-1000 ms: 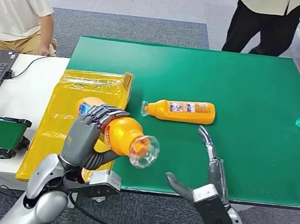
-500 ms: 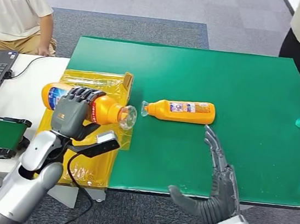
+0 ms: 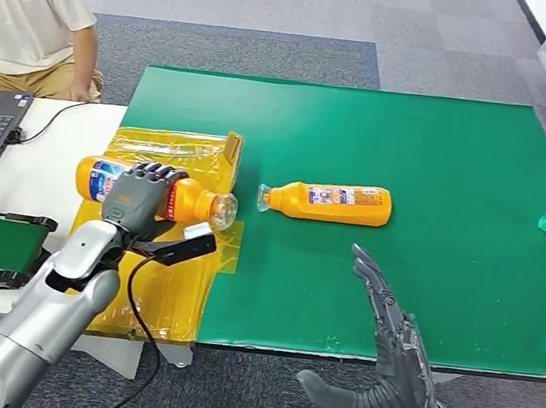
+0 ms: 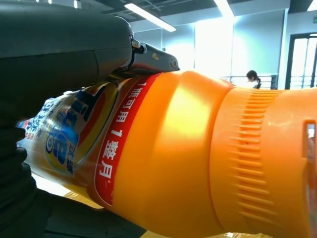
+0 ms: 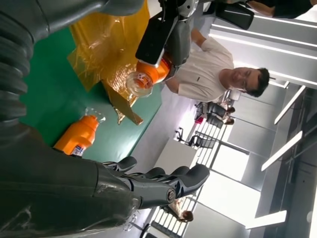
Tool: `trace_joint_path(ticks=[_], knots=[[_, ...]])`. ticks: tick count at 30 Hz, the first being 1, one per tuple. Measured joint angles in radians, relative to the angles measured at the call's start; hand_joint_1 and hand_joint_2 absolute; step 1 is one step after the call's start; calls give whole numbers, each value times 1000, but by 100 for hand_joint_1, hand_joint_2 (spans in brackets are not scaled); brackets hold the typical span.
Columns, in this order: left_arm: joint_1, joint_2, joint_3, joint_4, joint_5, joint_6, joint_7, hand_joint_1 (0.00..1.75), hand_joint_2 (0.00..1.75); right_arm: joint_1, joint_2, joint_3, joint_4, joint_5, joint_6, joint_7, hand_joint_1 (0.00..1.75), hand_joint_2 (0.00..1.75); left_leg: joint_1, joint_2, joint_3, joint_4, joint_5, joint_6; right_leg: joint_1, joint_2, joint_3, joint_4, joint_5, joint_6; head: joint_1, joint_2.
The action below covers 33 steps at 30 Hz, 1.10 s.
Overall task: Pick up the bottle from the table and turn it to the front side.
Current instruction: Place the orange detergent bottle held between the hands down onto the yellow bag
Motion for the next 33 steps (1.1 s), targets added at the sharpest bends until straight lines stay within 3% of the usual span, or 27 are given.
trace_joint_path(ticks=[20,33], knots=[[-20,-9,-2,80,0,4,4,175,175,0,-10,2,-2,-5,16,5,0,175,0,0,0,0,0,0,0,0,0,0,0,0,0,0],[-87,-93,-11,345,-17,17,-6,175,175,-17,-32,50,-2,38,41,-6,0,175,0,0,0,0,0,0,0,0,0,0,0,0,0,0]])
